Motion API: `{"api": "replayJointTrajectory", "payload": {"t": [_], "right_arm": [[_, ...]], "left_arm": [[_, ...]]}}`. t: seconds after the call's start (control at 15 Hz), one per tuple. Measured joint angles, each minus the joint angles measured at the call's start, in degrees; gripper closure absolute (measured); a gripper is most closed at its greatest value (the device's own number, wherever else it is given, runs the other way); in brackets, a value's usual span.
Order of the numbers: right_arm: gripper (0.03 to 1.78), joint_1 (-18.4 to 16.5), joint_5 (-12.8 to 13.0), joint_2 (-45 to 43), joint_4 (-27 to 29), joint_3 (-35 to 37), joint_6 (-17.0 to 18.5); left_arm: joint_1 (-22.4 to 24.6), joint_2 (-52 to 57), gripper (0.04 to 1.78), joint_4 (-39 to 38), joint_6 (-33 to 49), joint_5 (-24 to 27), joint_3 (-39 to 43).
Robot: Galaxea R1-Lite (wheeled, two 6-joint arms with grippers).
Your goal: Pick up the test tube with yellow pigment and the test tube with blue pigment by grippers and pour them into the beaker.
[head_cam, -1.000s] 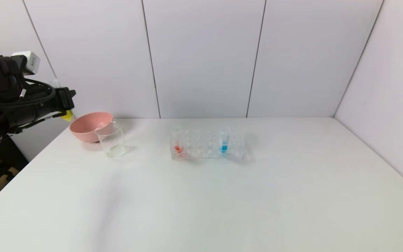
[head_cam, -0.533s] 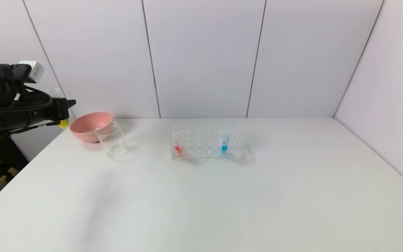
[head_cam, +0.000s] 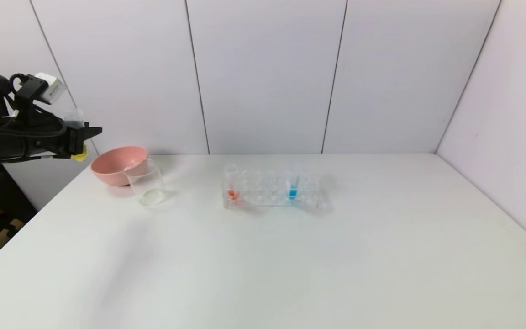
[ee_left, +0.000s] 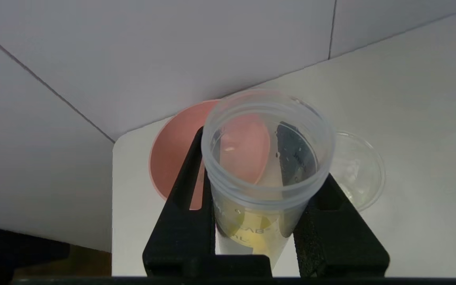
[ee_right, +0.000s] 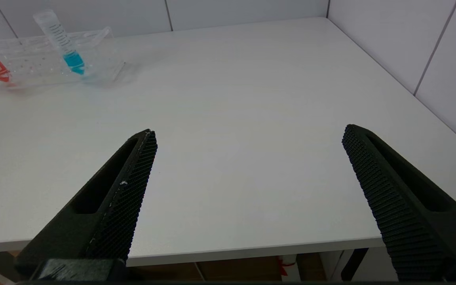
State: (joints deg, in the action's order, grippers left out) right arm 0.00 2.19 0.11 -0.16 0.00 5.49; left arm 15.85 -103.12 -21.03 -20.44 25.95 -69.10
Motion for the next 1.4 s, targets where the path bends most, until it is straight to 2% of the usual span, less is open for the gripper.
{"api": "replayJointTrajectory", "payload": {"t": [0.27,0.67,1.4], "right_arm": [[0.1,0.0,0.0,0.0,0.02,0.0,0.02],[0.1,0.0,0.0,0.0,0.0,0.0,0.0],[0.1,0.0,0.0,0.0,0.02,0.0,0.0]], "left_arm": [[2.61,-1.9,1.27,6.9,-10.9,5.02,-4.74],[4.85,-3.55,1.27,23.97,-29.64,9.63,-12.02],[4.88,-9.18,1.28,45.36,-52.76,10.23,-28.42]]}}
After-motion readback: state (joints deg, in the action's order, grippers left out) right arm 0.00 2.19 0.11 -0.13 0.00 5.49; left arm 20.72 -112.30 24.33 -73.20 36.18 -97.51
